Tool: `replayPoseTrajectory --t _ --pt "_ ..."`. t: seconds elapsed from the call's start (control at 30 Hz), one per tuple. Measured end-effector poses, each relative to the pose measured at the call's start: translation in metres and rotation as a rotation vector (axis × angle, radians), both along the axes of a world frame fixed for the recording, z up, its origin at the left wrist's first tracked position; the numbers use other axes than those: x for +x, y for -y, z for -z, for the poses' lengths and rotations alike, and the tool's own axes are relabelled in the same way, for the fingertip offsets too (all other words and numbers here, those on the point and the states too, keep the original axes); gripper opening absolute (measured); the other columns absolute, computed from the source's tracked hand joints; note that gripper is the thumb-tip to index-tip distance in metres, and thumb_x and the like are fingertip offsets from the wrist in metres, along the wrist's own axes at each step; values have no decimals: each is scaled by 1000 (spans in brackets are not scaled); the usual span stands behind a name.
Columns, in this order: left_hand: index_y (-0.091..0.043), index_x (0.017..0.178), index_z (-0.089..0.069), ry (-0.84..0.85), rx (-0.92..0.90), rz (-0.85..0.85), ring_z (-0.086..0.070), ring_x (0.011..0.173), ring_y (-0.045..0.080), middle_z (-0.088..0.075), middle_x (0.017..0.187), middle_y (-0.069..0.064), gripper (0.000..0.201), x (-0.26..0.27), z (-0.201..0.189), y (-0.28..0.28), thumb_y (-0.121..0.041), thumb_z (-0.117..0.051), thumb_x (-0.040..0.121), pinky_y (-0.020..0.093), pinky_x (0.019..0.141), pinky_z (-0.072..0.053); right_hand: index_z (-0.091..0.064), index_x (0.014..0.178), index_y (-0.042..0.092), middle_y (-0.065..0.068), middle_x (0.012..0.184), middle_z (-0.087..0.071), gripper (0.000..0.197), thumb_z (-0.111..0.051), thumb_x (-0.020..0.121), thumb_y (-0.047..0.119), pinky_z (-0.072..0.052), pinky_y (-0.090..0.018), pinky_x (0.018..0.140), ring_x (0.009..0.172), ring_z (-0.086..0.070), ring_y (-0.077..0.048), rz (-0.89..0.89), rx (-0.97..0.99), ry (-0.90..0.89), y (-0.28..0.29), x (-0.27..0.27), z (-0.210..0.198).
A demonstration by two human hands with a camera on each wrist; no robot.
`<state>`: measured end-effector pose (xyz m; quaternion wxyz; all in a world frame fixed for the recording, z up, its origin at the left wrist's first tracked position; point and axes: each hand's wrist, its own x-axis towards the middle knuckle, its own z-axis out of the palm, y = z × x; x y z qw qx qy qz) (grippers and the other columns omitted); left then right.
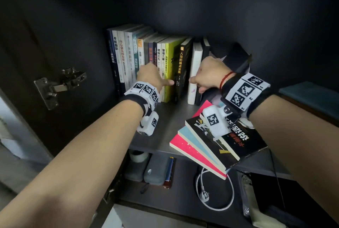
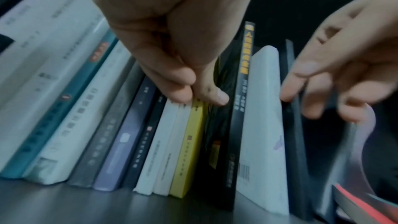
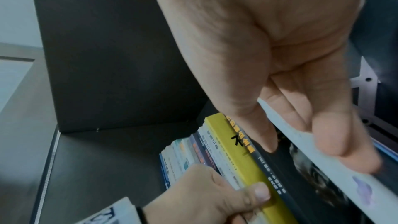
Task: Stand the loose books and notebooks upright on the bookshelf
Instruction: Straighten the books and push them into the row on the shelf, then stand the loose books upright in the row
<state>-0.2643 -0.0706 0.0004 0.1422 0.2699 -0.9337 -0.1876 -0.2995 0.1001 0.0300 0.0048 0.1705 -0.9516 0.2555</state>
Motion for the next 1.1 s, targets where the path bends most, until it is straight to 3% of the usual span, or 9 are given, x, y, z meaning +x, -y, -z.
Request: replayPoseTrajectory --t 0.1,0.27,0.37,0.43,0.57,0.67,0.83,0.93,1.1 --pt "-9 71 -53 -10 -17 -17 -54 57 13 -64 77 5 67 -2 -5 -3 -71 -79 67 26 44 -39 -69 123 -6 -19 104 -80 42 -74 92 21 -61 -42 94 88 -80 -29 -116 -58 166 1 -1 8" --pt "-8 88 -75 108 9 124 -75 77 15 -77 80 2 55 -7 -5 0 -63 -76 79 31 74 -63 -22 162 4 -18 160 -44 86 -72 94 14 -51 -46 109 141 -52 -33 -222 -231 239 16 -11 17" --pt "-10 100 -79 90 18 267 -76 91 20 -78 92 6 36 -2 -8 1 -42 -82 83 36 85 -63 -15 162 2 -18 167 -31 85 -67 95 4 -51 -38 89 141 -50 -38 -285 -178 286 27 -17 15" --pt "-10 99 -80 53 16 260 -74 91 21 -77 91 6 32 0 -11 1 -36 -85 80 34 82 -63 -15 162 3 -24 166 -31 89 -68 91 5 -46 -41 71 122 -62 -38 -307 -101 341 36 -14 11" --pt "-11 104 -79 28 68 235 -73 92 22 -76 94 8 29 4 -9 3 -33 -81 85 34 82 -62 -36 149 17 -35 143 -56 92 -74 65 25 -54 -52 76 112 -69 -41 -309 -33 386 50 -47 26" --pt "-9 98 -80 -9 167 262 -76 87 21 -78 89 8 32 8 -7 1 -38 -83 83 35 84 -63 -30 153 9 -35 153 -43 84 -70 79 11 -40 -44 65 95 -59 -37 -320 -47 386 44 -31 18" --pt "-6 96 -77 26 362 439 -78 84 21 -78 88 7 14 20 -12 -19 -20 -76 91 29 75 -64 -18 165 15 -2 172 -23 81 -57 98 -8 -47 -40 111 141 -46 -14 -377 -118 435 6 -13 7" --pt "-12 112 -73 256 403 512 -75 80 14 -76 96 4 30 24 -6 -39 -36 -75 92 22 66 -61 -34 160 14 -6 163 -43 73 -66 96 -1 -46 -42 115 145 -46 -16 -423 -7 459 -20 -5 -1" --pt "-11 116 -71 539 311 536 -72 102 20 -73 114 3 75 34 17 -69 -71 -75 73 34 85 -63 -54 148 23 6 138 -66 67 -79 88 34 -48 -27 109 123 -63 -9 -421 332 373 -72 23 -8"
